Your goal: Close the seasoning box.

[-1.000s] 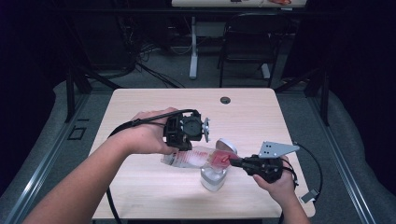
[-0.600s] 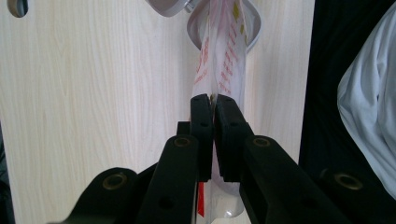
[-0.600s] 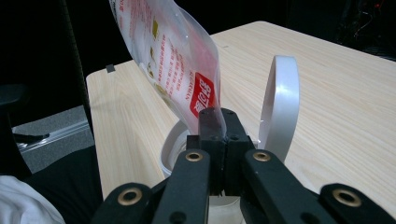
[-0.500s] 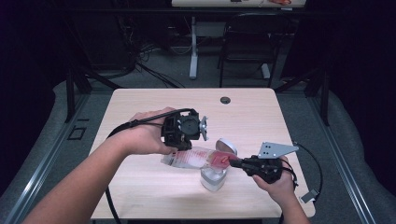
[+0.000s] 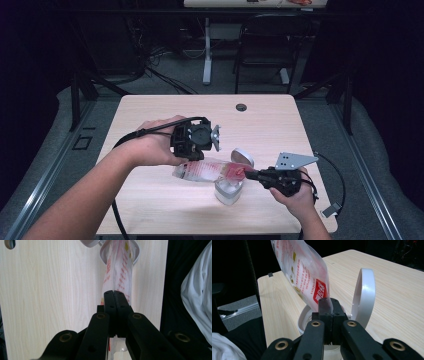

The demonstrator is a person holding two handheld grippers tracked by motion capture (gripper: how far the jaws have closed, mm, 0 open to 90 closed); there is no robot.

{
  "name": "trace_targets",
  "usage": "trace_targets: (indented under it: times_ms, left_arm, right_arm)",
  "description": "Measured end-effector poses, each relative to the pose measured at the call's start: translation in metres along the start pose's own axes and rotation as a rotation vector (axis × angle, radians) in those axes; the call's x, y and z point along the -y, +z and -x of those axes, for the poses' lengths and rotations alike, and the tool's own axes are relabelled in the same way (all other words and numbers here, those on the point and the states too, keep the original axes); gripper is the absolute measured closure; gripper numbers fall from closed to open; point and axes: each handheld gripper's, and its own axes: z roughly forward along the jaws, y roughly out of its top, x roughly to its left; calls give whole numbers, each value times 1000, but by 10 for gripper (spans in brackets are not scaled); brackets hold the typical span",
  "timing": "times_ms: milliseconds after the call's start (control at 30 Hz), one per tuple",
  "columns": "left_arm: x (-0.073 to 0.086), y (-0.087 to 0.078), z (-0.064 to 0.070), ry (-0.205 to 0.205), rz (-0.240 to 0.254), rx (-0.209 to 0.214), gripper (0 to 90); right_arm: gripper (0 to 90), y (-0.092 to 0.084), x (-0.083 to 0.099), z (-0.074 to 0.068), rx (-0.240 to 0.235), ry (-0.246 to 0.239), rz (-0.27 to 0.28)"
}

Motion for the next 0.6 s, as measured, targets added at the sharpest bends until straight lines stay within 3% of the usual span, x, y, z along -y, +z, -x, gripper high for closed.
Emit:
trace_targets:
  times_ms: [600]
  left_arm:
    - [-11, -6, 1, 29, -31, -33, 900]
  right_arm:
    - [900, 0, 2, 2, -2, 20, 24]
